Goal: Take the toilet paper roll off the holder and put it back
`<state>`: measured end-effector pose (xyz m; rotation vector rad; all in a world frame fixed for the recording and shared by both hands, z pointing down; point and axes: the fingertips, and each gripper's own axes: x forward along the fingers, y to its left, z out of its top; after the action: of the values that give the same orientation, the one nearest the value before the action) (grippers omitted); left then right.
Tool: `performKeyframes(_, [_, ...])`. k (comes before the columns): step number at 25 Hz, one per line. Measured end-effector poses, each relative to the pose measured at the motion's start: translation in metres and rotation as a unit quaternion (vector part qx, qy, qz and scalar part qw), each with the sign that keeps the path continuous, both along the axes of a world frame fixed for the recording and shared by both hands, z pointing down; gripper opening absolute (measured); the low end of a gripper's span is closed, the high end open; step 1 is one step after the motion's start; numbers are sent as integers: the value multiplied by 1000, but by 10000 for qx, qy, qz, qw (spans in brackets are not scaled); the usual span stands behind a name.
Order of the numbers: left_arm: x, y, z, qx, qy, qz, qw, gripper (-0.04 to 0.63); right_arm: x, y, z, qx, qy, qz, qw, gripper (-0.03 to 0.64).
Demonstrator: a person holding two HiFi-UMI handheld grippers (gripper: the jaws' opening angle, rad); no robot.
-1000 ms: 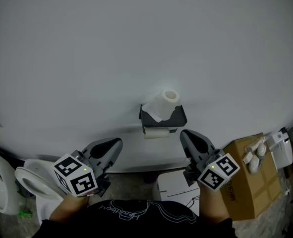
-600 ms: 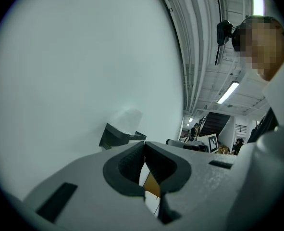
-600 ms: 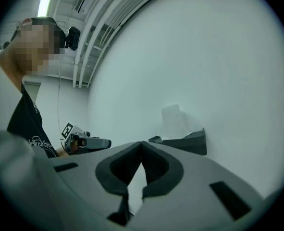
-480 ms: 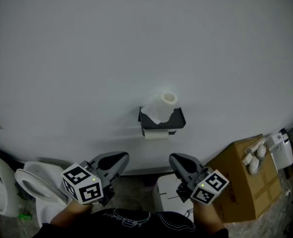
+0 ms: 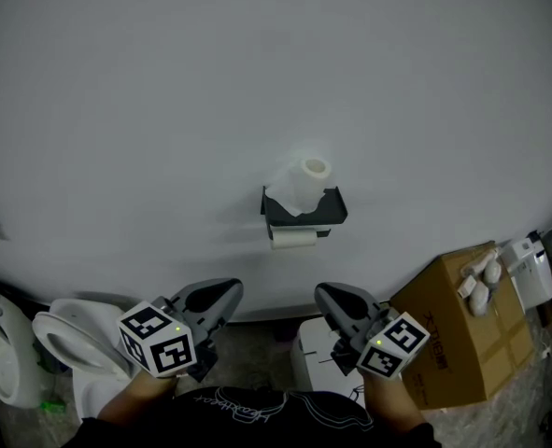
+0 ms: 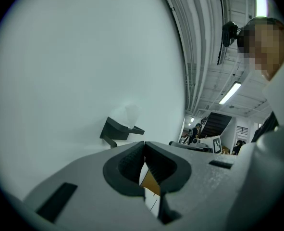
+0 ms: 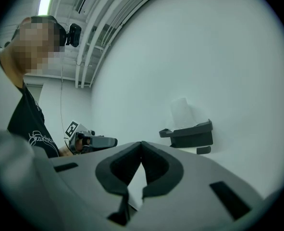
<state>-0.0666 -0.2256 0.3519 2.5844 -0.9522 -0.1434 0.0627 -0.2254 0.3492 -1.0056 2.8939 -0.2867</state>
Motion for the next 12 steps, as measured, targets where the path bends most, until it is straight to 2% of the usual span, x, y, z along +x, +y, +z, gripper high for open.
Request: performKeyframes(12, [-3, 15, -4, 100, -6, -19, 9999, 6, -7, 16, 0, 74, 75, -28, 9999, 3])
